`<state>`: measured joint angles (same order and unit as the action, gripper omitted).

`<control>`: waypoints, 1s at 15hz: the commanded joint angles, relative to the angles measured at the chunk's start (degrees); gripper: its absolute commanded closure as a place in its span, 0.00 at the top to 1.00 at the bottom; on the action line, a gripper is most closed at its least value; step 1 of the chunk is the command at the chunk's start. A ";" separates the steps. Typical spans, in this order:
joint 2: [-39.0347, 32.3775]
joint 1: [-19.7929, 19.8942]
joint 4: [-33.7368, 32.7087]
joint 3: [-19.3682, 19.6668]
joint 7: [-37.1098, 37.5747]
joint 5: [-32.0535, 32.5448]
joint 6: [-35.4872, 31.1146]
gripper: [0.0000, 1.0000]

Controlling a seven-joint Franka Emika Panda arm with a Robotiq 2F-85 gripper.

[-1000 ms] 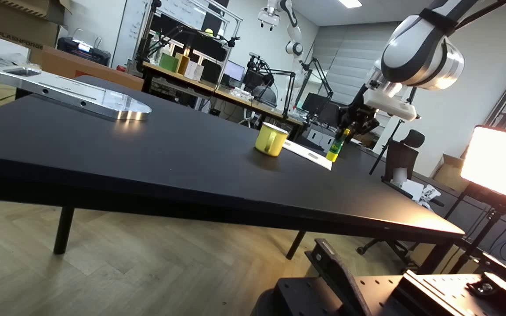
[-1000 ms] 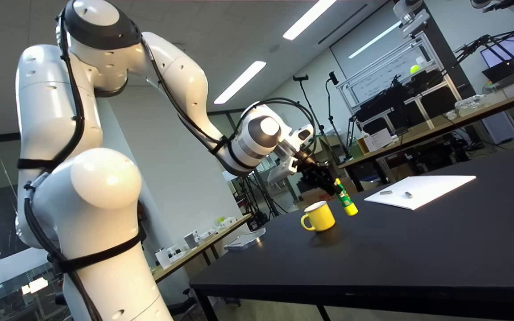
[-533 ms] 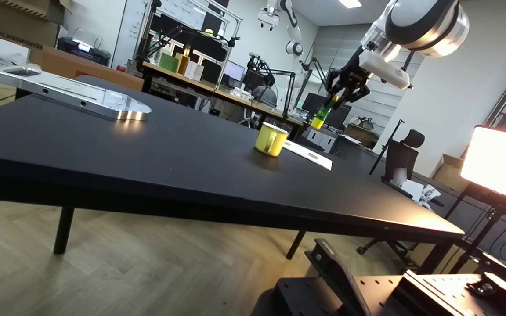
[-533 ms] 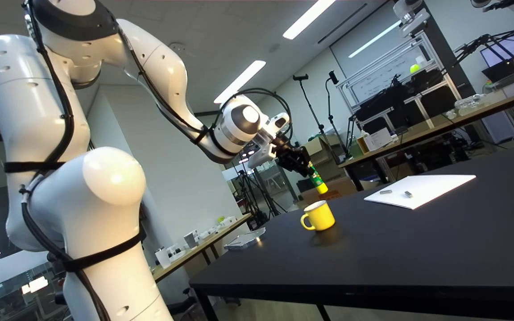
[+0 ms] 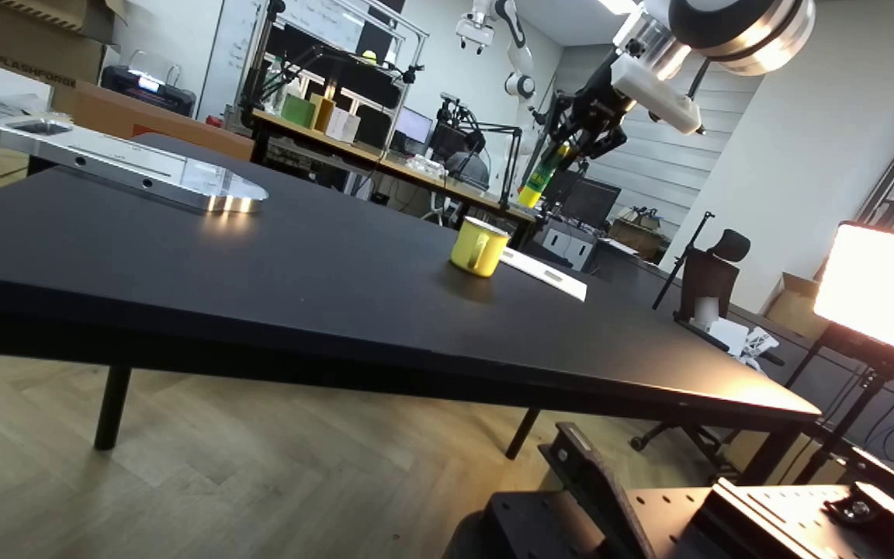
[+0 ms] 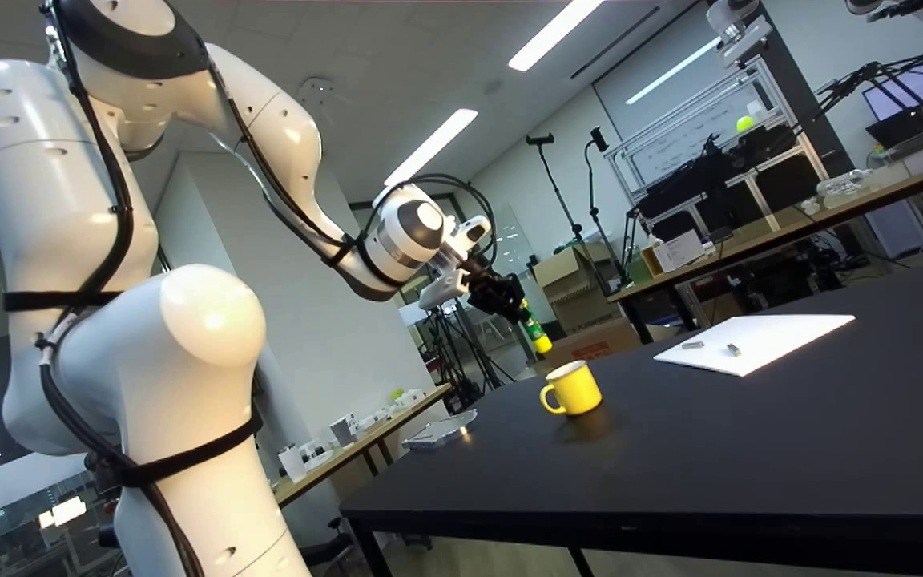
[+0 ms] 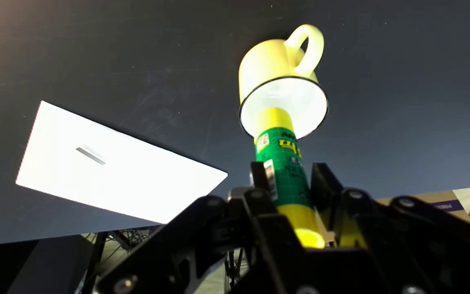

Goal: Put the paper glue inside the yellow the cup

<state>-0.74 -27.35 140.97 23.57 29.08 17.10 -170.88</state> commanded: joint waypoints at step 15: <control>-12.83 2.27 -8.37 -2.17 -5.29 -8.74 -3.41 0.08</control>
<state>-9.14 -26.35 136.29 23.29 25.21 11.43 -172.19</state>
